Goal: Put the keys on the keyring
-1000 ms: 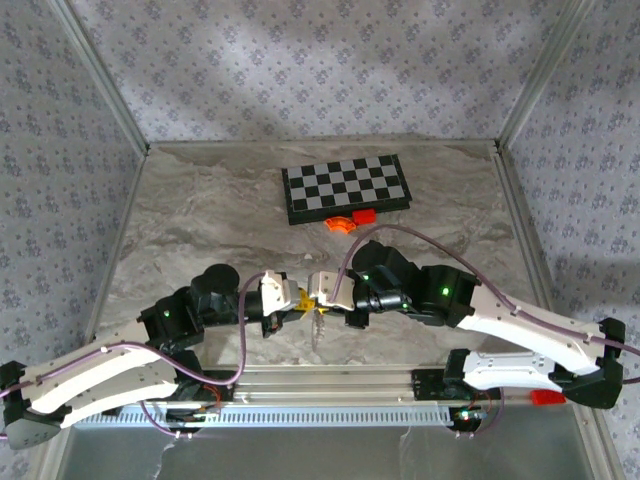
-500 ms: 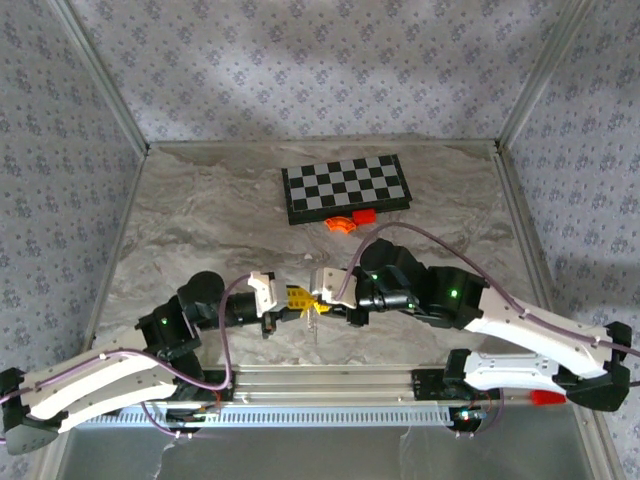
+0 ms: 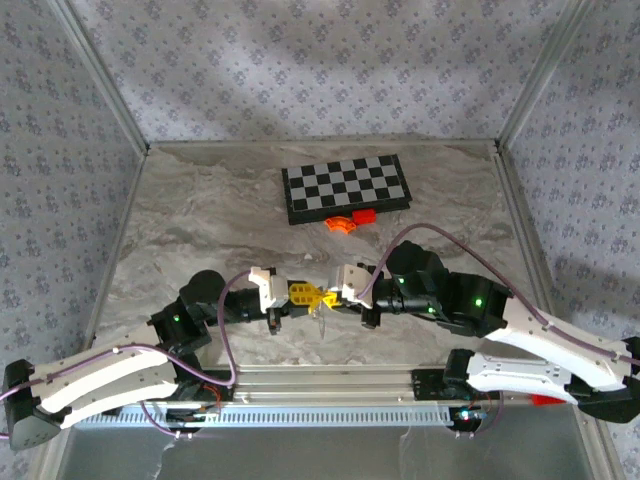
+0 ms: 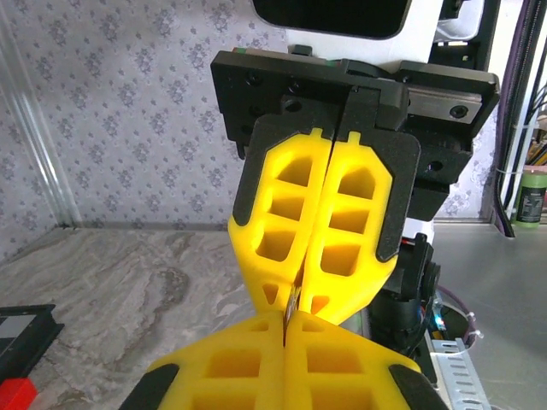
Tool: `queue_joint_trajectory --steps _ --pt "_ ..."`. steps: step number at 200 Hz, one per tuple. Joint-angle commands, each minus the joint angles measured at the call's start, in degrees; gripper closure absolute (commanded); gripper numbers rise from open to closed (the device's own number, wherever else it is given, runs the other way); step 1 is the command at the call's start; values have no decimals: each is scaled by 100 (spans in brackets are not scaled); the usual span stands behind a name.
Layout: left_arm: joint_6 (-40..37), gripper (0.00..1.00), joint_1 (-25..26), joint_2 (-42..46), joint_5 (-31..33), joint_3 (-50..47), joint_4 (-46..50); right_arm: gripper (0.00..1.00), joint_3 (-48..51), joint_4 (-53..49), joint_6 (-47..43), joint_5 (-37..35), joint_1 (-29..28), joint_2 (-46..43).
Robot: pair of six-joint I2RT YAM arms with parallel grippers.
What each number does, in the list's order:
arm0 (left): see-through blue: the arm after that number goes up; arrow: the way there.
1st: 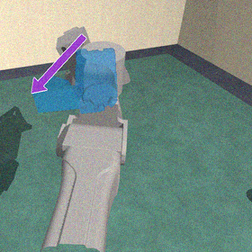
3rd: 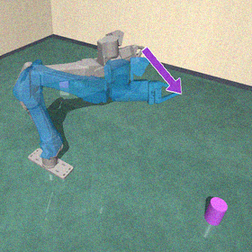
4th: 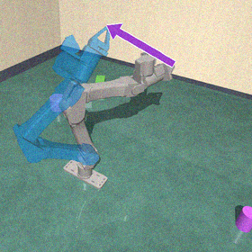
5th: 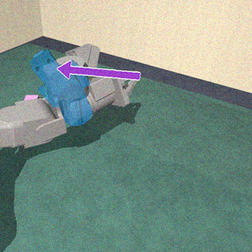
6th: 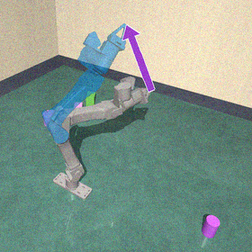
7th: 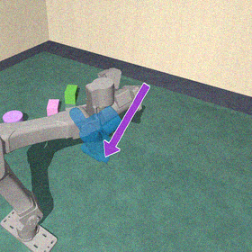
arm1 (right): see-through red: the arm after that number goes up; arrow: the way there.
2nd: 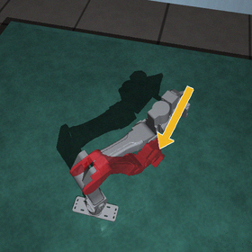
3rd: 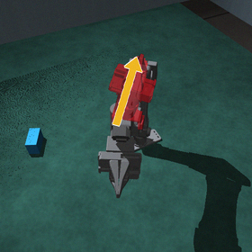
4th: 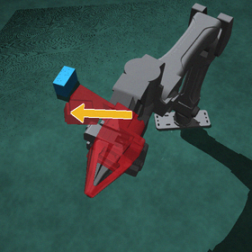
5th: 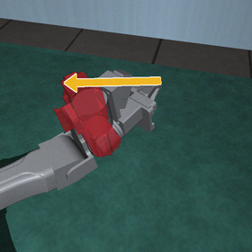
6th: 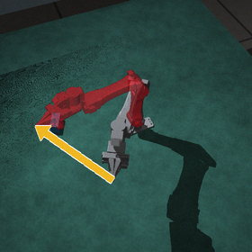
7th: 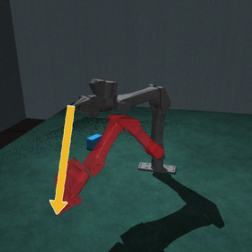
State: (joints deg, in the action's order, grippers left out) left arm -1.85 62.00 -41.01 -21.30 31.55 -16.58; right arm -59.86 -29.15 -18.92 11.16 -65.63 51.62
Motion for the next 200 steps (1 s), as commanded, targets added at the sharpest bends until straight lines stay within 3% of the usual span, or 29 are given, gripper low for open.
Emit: queue_joint_trajectory --steps 1,11,32,50,77,135,152,190,200 --pt "155 100 19 -75 -175 209 -99 100 99 288 11 -30 7 -48" --pt "28 100 23 -66 18 328 323 100 112 237 20 -84 11 -48" --pt "-289 86 23 -82 371 615 1242 100 30 45 -58 -149 -13 18" --pt "-487 82 23 -82 549 810 1763 100 -58 -117 -128 -167 -31 126" --pt "-666 84 23 -108 636 1001 2212 100 -214 -269 -204 -180 -90 360" --pt "-677 89 16 24 715 924 2256 100 -427 -355 -328 -125 -187 656" --pt "-667 100 23 90 711 885 2185 100 -442 -364 -323 -94 -196 689" --pt "-556 100 23 354 636 685 1691 100 -355 -209 -270 -105 -196 629" --pt "-520 100 23 471 607 612 1517 93 -257 -85 -250 -96 -184 535"
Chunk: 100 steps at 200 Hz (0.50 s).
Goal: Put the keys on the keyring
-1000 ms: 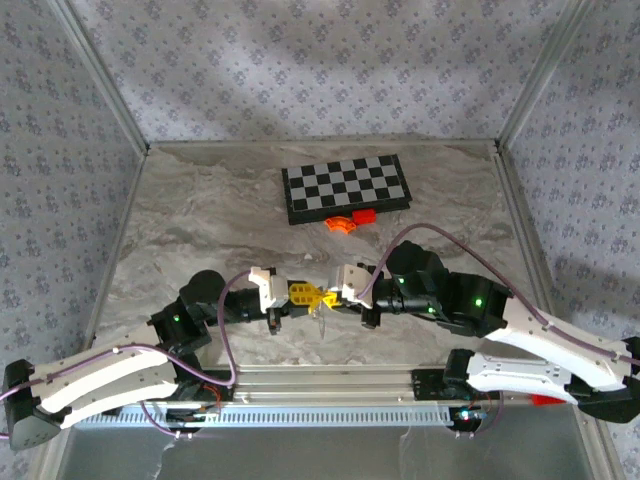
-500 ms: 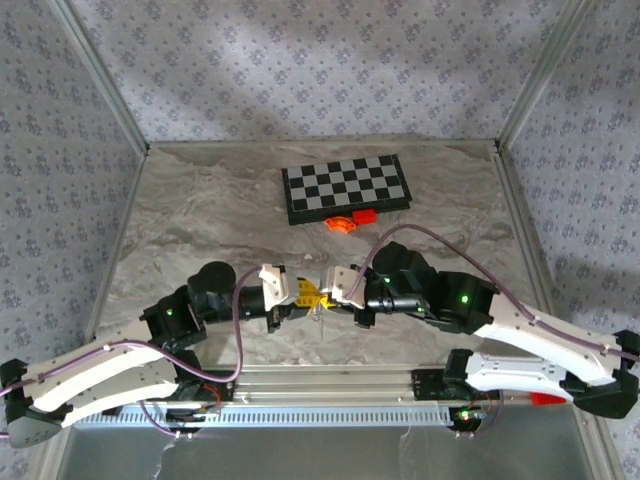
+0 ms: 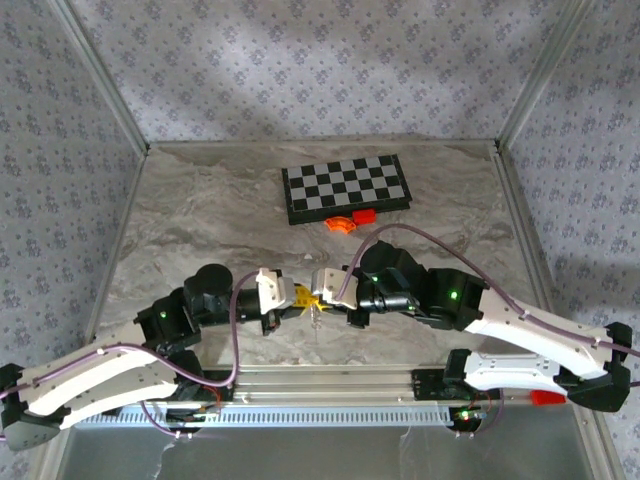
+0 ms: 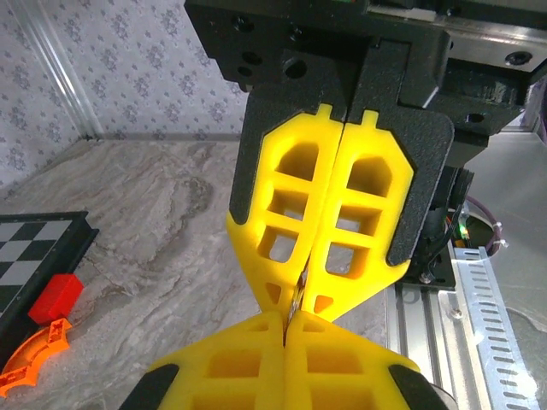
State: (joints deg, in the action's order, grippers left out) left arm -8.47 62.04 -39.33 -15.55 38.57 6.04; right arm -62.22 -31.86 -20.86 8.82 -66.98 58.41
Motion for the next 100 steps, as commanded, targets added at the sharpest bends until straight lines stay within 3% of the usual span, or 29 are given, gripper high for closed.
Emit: queue_joint_trajectory --steps 1,23,100 --pt "148 100 23 307 29 -96 -763 93 -21 186 -55 138 -48 -145" --pt "171 100 19 528 -89 -171 -1068 86 143 432 85 309 -18 -344" --pt "399 100 19 557 -537 -209 -1542 79 381 965 310 771 112 -618"
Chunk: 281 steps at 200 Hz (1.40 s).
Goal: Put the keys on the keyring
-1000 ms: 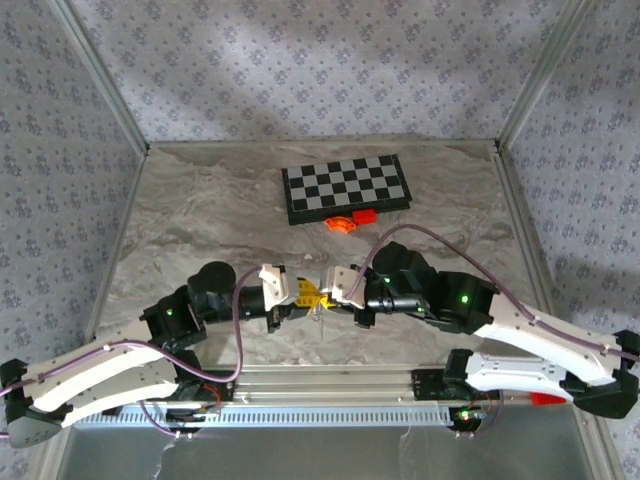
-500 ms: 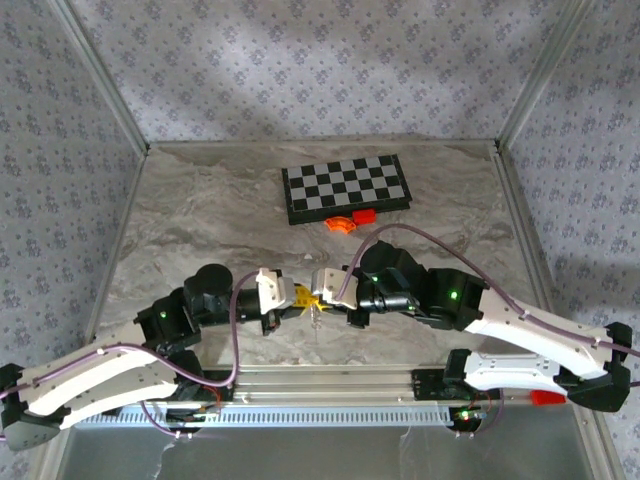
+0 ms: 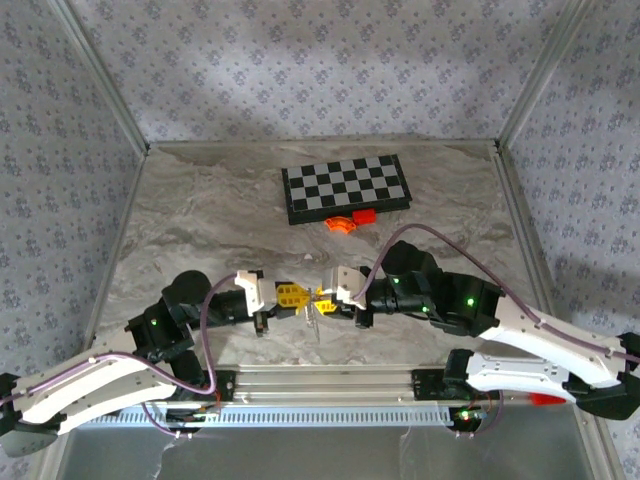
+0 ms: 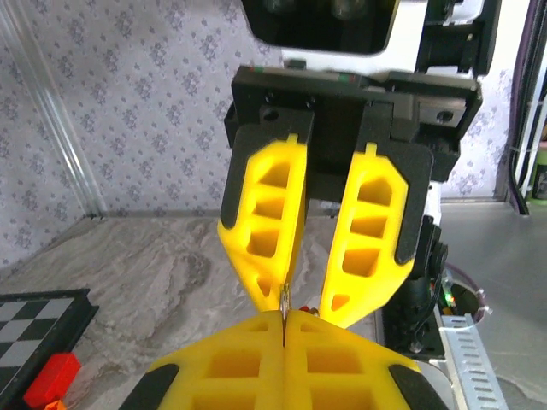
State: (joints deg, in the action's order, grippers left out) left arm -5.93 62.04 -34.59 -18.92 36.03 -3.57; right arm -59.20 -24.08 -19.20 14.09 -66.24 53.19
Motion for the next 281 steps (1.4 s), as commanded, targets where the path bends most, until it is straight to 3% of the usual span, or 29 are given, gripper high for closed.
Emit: queue_joint_trajectory --steps 1,30,88,129,165,214,281 --pt "145 100 19 88 -200 40 -586 78 82 185 144 248 39 -97" --pt "141 100 19 128 -209 16 -630 75 72 261 179 268 74 -120" --pt "144 100 19 188 -289 55 -627 92 178 228 213 231 138 -146" --pt "171 100 14 228 -244 -8 -705 94 251 164 233 98 131 -112" --pt "160 100 19 192 -192 -61 -723 87 269 233 258 143 128 -146" --pt "152 100 16 198 -156 -89 -698 63 435 520 324 55 127 -469" --pt "193 100 19 94 -313 -91 -765 62 688 1401 535 136 146 -603"
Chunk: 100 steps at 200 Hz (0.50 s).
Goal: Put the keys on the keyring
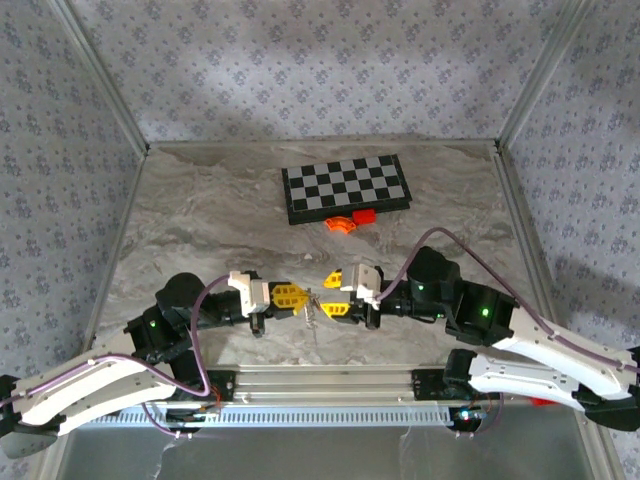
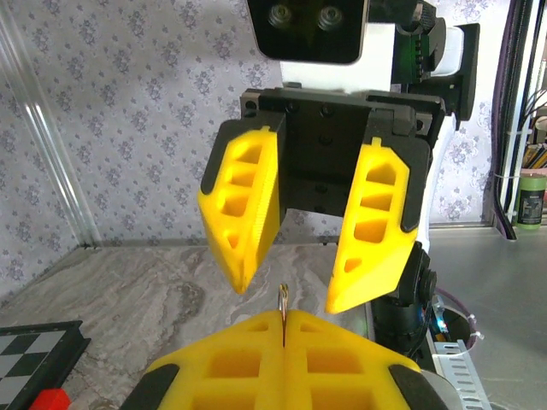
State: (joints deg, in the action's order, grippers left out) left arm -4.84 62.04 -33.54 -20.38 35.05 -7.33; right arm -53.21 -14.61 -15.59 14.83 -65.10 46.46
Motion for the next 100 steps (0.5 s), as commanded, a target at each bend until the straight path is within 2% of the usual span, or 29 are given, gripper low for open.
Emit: queue_joint_trajectory --steps 1,44,100 --pt "86 100 19 -12 -166 9 -387 62 90 465 177 63 33 77" --pt "85 100 19 8 -151 -7 -369 68 216 774 311 103 41 119" --pt "105 100 19 -30 -137 -35 -409 83 243 871 394 356 66 278"
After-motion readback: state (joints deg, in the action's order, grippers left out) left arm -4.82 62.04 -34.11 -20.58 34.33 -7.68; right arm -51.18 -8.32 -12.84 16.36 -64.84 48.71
